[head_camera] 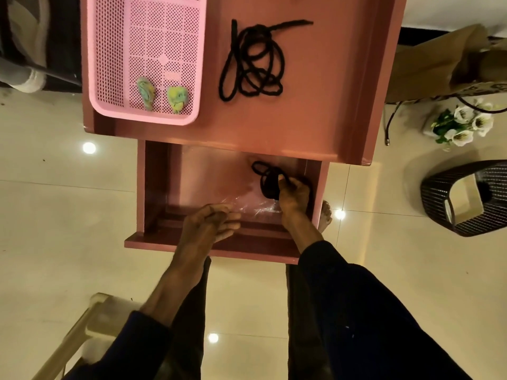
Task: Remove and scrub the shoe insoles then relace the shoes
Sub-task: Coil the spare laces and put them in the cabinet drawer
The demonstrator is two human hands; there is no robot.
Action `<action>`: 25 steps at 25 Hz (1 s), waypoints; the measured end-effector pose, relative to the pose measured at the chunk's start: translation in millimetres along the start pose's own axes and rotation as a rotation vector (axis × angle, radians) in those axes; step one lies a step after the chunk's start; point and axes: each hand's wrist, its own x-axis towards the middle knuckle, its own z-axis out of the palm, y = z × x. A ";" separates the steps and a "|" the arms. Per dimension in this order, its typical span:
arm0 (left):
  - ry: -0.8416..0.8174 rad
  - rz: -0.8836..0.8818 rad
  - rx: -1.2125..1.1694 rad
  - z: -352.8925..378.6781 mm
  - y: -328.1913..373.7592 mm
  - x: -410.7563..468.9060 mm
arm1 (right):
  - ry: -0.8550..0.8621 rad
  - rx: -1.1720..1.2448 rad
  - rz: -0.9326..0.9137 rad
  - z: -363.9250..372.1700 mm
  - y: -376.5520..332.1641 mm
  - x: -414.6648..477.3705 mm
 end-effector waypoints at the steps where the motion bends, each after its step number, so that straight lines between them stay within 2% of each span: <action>1: -0.014 -0.003 0.010 3.0 1.4 1.0 | 0.002 0.013 -0.007 0.6 0.2 -0.1; 3: -0.024 -0.011 0.032 7.2 2.7 2.7 | 0.024 -0.025 -0.060 -0.8 -2.0 -8.9; 7: -0.017 -0.042 0.046 10.1 13.9 0.4 | 0.063 -0.320 -0.257 -21.0 -0.5 -45.7; 11: -0.009 -0.047 0.030 15.5 34.1 -0.9 | 0.032 -0.286 -0.343 -44.7 -18.2 -88.5; 19: -0.037 0.009 -0.016 28.2 81.6 -5.9 | -0.090 -0.288 -0.802 -46.9 -129.9 -121.8; 23: -0.062 0.085 -0.036 29.7 100.5 -10.3 | -0.093 -0.357 -0.960 -14.0 -193.1 -101.2; 25: -0.055 0.129 -0.046 26.4 115.8 -13.0 | -0.133 -0.417 -0.954 9.0 -213.5 -94.8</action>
